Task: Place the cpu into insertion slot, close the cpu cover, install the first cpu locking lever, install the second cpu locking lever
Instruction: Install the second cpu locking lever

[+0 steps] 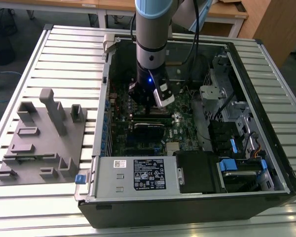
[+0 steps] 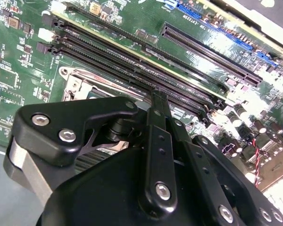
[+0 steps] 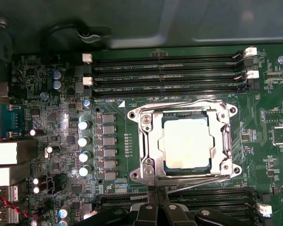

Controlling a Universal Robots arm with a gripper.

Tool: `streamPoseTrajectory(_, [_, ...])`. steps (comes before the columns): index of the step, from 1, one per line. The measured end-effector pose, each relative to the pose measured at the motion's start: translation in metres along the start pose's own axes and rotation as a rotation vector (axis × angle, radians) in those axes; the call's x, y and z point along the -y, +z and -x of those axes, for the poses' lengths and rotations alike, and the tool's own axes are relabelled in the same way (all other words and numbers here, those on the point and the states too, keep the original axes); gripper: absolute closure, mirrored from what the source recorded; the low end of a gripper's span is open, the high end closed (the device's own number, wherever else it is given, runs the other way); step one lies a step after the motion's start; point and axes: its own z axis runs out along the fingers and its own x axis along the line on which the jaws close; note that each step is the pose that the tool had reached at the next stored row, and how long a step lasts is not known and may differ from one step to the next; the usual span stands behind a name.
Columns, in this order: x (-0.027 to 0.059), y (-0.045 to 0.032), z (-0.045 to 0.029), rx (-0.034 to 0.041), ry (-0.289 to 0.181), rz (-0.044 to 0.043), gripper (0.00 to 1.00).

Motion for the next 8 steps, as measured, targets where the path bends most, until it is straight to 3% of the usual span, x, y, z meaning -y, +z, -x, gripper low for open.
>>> streamPoseTrajectory(8, [0.0001,0.0014,-0.0003,0.0000,0.000,0.0001,0.90])
